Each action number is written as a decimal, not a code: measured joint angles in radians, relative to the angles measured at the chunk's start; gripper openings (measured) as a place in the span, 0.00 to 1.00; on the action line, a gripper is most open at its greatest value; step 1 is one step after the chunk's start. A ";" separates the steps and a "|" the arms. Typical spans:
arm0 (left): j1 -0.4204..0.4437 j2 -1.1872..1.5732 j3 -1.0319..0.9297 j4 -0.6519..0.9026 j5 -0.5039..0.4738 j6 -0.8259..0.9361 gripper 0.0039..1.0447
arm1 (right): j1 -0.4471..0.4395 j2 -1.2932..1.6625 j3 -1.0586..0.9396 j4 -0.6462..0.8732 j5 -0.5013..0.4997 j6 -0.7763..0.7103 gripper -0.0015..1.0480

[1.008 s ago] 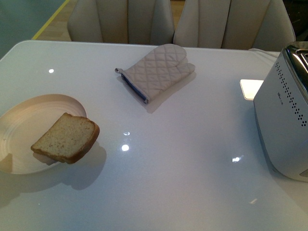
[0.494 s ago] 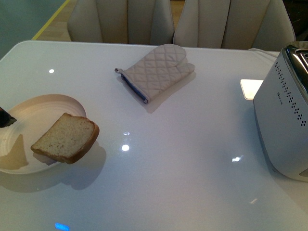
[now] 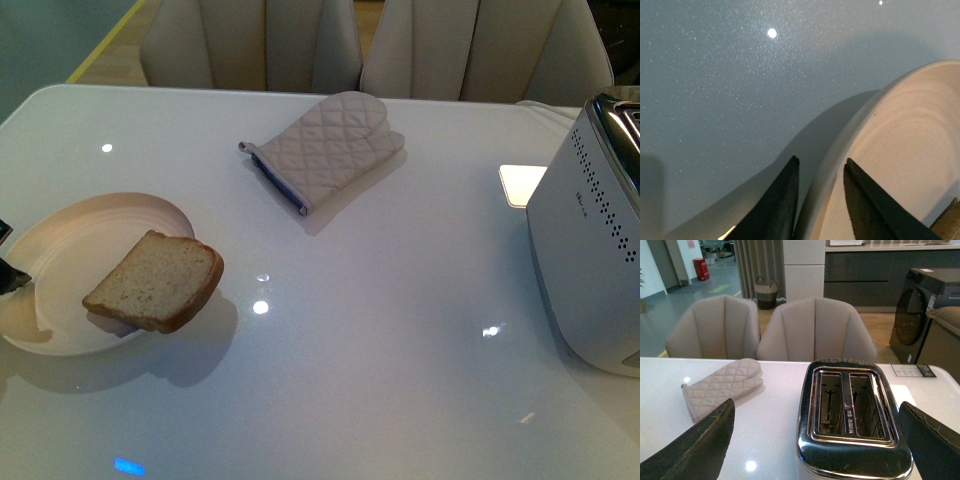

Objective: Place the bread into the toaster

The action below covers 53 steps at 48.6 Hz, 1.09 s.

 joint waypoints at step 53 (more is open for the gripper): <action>-0.016 -0.023 -0.123 0.092 0.093 -0.005 0.03 | 0.000 0.000 0.000 0.000 0.000 0.000 0.91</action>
